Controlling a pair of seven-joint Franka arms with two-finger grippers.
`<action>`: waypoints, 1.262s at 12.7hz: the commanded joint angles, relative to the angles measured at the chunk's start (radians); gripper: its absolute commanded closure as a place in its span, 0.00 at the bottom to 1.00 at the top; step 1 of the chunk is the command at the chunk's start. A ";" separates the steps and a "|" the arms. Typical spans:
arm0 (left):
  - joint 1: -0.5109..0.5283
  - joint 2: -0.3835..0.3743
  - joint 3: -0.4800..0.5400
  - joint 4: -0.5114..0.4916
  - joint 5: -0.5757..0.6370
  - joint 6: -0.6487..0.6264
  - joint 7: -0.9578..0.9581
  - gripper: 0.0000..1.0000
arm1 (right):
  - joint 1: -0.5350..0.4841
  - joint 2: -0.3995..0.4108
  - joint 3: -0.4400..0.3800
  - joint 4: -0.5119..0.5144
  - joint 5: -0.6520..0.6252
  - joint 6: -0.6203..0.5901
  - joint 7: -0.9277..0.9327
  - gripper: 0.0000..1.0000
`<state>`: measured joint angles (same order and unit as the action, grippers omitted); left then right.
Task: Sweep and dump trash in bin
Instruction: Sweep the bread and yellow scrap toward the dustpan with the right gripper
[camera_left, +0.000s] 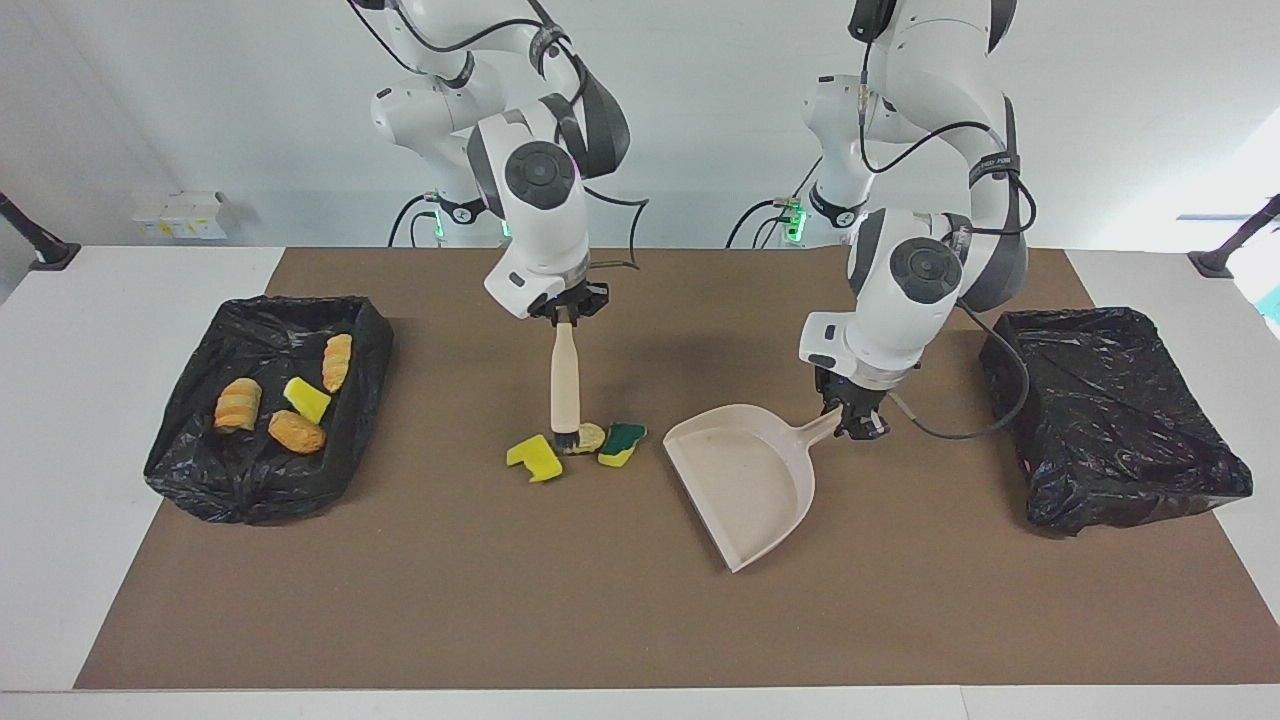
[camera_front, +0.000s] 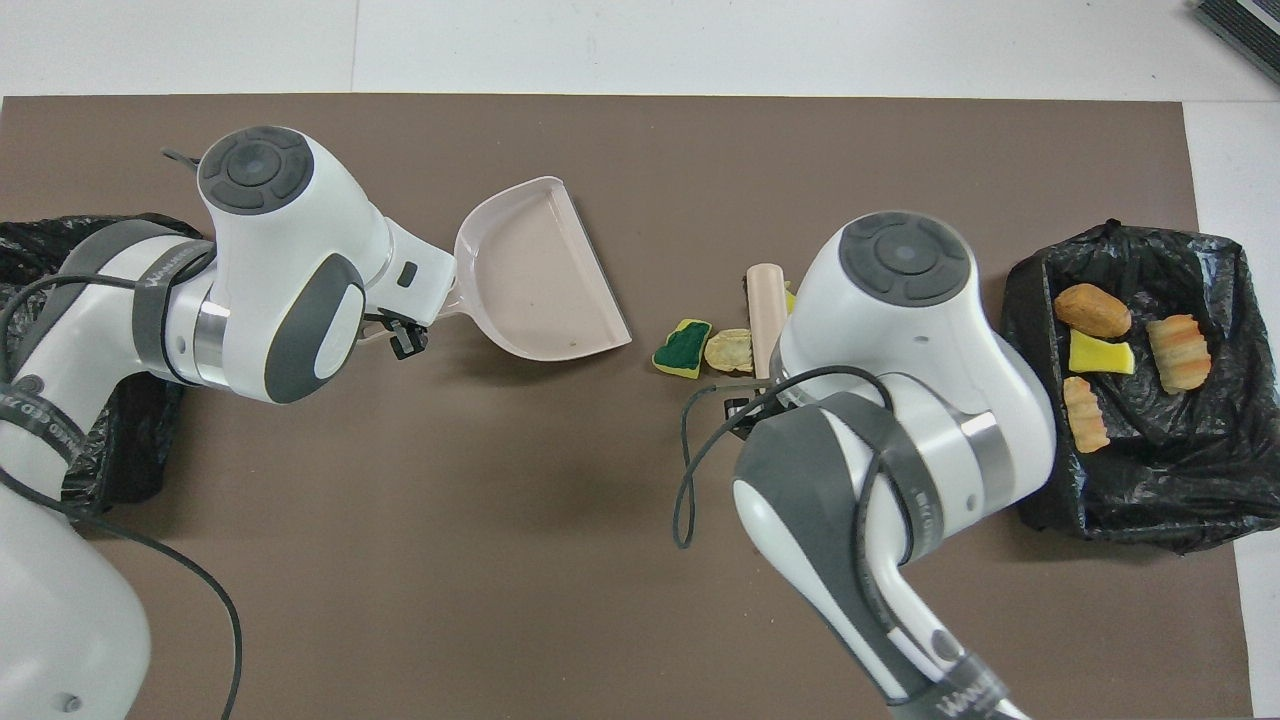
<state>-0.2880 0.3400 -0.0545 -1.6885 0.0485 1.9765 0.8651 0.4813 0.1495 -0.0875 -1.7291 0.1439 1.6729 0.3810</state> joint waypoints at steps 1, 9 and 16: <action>-0.011 -0.007 0.012 -0.008 0.069 -0.012 0.008 1.00 | -0.094 -0.010 -0.001 0.051 0.094 -0.039 -0.047 1.00; -0.098 -0.061 0.010 -0.072 0.200 -0.081 0.080 1.00 | -0.194 -0.044 -0.008 -0.124 -0.171 0.014 -0.139 1.00; -0.118 -0.093 0.008 -0.138 0.197 -0.048 0.075 1.00 | -0.173 -0.070 -0.003 -0.357 -0.202 0.146 -0.116 1.00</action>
<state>-0.3912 0.2829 -0.0554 -1.7751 0.2264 1.9102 0.9308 0.2951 0.1324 -0.0995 -2.0311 -0.0328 1.7982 0.2622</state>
